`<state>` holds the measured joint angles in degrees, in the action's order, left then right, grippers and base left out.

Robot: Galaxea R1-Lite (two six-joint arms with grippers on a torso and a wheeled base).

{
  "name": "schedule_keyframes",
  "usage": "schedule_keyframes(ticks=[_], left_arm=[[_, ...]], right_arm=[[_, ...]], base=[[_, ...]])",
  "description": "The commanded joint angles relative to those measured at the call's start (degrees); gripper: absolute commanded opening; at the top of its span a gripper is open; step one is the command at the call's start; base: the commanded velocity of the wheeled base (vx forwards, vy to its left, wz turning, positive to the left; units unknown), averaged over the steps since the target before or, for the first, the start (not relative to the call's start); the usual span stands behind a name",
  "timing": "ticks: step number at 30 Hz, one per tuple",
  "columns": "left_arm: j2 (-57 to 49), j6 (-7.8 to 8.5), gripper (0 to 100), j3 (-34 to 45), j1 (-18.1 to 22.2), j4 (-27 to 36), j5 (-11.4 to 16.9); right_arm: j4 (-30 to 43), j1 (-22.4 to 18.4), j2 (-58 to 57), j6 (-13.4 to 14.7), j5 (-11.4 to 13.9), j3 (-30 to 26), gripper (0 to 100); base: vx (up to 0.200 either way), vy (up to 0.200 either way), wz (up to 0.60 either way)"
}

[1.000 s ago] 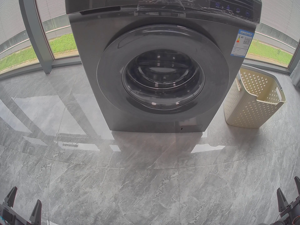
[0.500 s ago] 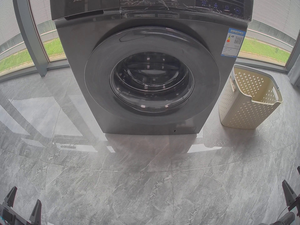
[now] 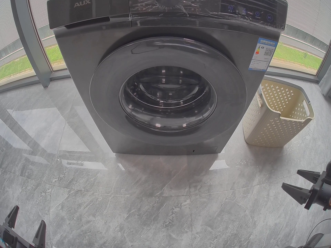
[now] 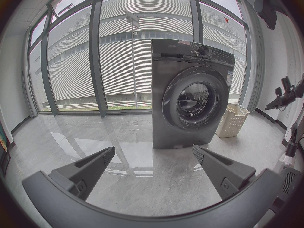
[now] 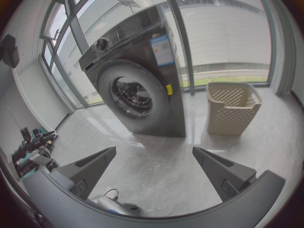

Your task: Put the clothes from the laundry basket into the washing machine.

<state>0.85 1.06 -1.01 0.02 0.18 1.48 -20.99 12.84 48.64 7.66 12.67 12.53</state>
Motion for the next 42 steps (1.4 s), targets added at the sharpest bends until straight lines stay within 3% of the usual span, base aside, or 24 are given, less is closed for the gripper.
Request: schedule_keyframes(ticks=[1, 8, 9, 16, 23, 31, 36, 42], left_arm=[[-0.8, -0.09, 100, 0.8, 0.0, 0.0, 0.0], [-0.8, -0.01, 100, 0.8, 0.0, 0.0, 0.0], [-0.9, -0.01, 100, 0.8, 0.0, 0.0, 0.0], [-0.8, -0.09, 100, 0.8, 0.0, 0.0, -0.1], [-0.8, -0.01, 100, 0.8, 0.0, 0.0, 0.0], [-0.8, -0.01, 100, 0.8, 0.0, 0.0, 0.0], [-0.8, -0.01, 100, 0.8, 0.0, 0.0, 0.0], [-0.8, -0.01, 100, 0.8, 0.0, 0.0, 0.0]], right_arm=[[-6.7, 11.3, 22.7, 8.6, -1.4, 7.3, 100], [-13.2, 14.3, 27.5, 10.7, -1.7, 9.6, 100], [-17.6, 15.8, 30.9, 11.3, -1.8, 11.1, 100], [-26.3, 19.9, 37.7, 12.8, -2.3, 15.2, 100], [-28.8, 20.0, 41.4, 13.0, -3.9, 19.1, 100], [-30.0, 20.1, 41.9, 12.9, -4.0, 20.4, 100], [-30.1, 20.0, 42.0, 12.8, -5.6, 23.2, 100], [-30.2, 18.9, 41.3, 12.8, -10.5, 26.3, 100]], base=[[0.000, 0.000, 0.00], [0.000, 0.000, 0.00], [0.000, 0.000, 0.00], [0.057, 0.000, 0.00], [0.200, 0.000, 0.00], [0.200, 0.200, 0.00], [0.160, 0.160, 0.00], [0.000, 0.000, 0.00]])
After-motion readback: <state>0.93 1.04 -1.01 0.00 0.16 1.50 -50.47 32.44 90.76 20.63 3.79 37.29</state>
